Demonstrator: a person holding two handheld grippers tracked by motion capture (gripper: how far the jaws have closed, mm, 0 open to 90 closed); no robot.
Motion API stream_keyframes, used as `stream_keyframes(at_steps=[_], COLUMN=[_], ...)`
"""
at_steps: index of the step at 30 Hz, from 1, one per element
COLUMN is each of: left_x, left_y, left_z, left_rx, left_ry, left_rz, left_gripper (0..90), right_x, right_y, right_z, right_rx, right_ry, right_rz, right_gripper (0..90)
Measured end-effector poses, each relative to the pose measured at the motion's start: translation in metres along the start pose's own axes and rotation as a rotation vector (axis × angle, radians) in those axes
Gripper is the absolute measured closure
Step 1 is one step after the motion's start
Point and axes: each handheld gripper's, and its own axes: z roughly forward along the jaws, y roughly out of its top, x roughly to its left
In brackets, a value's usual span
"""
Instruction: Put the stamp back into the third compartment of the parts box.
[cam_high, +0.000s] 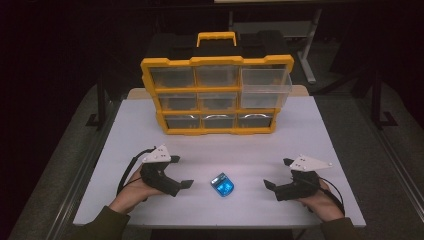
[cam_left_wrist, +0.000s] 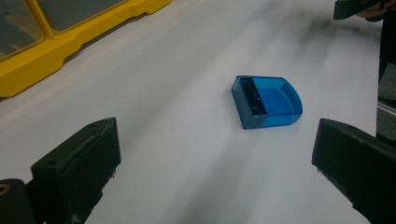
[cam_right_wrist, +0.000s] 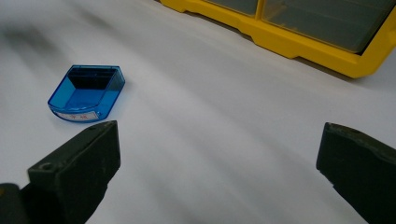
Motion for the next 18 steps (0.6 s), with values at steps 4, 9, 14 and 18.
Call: stream_keyframes(at_steps=[4, 9, 14, 18], left_x=[-0.002, -0.003, -0.007, -0.01], left_y=[0.002, 0.004, 0.01, 0.014], left_z=[0.003, 0.008, 0.013, 0.018], left_rx=[0.005, 0.016, 0.017, 0.022], left_ry=[-0.003, -0.014, -0.025, -0.028], left_rz=[-0.011, -0.003, 0.002, 0.007], left_gripper=[1.1, 1.1, 1.1, 1.1], right_x=[0.0, -0.001, 0.0, 0.0], right_y=[0.0, 0.0, 0.001, 0.001], right_z=[0.0, -0.001, 0.0, 0.0], right_rx=[0.002, 0.0, 0.003, 0.0], right_ry=[-0.002, -0.005, -0.008, -0.008], right_rz=[-0.003, 0.005, 0.002, -0.001], right_gripper=[0.0, 0.0, 0.0, 0.0])
